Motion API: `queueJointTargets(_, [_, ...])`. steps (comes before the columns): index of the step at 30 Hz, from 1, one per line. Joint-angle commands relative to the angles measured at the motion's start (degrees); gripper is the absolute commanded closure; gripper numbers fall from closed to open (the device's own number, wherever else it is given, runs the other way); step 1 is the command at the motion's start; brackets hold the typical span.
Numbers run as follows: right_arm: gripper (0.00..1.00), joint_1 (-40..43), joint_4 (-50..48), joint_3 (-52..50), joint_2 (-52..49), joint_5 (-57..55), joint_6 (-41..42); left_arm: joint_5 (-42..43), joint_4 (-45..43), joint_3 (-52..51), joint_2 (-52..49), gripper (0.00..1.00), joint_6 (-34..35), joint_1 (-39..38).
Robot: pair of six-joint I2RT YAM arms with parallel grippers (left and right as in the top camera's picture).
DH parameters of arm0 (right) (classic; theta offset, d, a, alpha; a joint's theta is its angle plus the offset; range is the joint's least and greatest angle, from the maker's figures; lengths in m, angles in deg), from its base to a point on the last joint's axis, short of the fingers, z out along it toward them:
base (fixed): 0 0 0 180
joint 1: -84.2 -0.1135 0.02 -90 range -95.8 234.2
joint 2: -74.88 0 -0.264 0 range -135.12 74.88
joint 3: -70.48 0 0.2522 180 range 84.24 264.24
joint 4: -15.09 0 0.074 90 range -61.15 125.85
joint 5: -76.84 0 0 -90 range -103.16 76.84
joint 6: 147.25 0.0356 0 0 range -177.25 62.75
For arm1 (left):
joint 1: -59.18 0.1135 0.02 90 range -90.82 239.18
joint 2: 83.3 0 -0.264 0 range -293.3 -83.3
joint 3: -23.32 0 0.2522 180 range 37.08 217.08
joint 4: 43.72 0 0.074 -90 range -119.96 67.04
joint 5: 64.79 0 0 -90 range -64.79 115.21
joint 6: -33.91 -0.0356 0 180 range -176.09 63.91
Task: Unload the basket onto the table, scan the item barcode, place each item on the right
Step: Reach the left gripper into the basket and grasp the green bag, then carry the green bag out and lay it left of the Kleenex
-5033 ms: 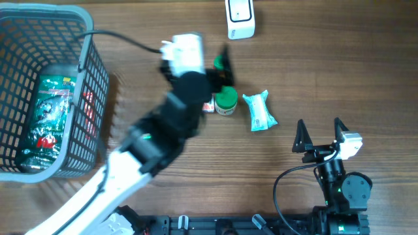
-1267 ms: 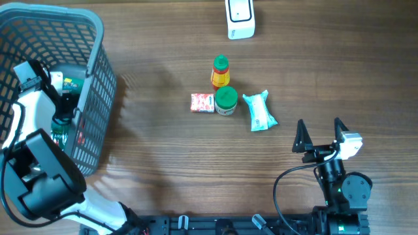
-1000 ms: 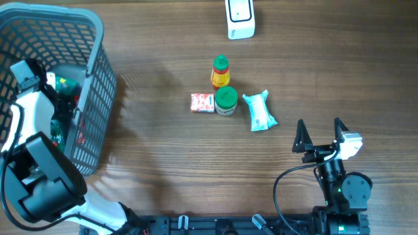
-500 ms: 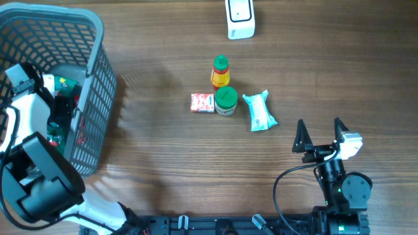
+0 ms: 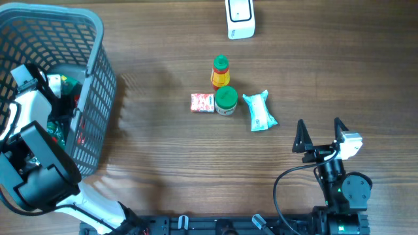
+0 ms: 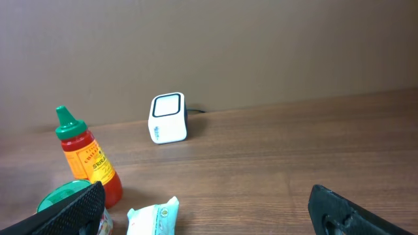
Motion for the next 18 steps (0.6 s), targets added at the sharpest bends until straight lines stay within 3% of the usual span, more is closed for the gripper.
queueJointTargets(1, [0.00,-0.22,-0.26,-0.11,0.46,-0.37,-0.57,-0.79,0.24,-0.94,1.46,0.96,2.45,0.42])
queueJointTargets(9, [0.00,-0.22,-0.26,-0.11,0.46,-0.37,-0.55,-0.74,-1.64,0.81,19.71,0.96,6.62,0.42])
queueJointTargets(18, [0.00,-0.22,-0.26,-0.11,0.46,-0.37,-0.57,-0.28,-8.35,0.81,41.20,0.96,19.69,0.31])
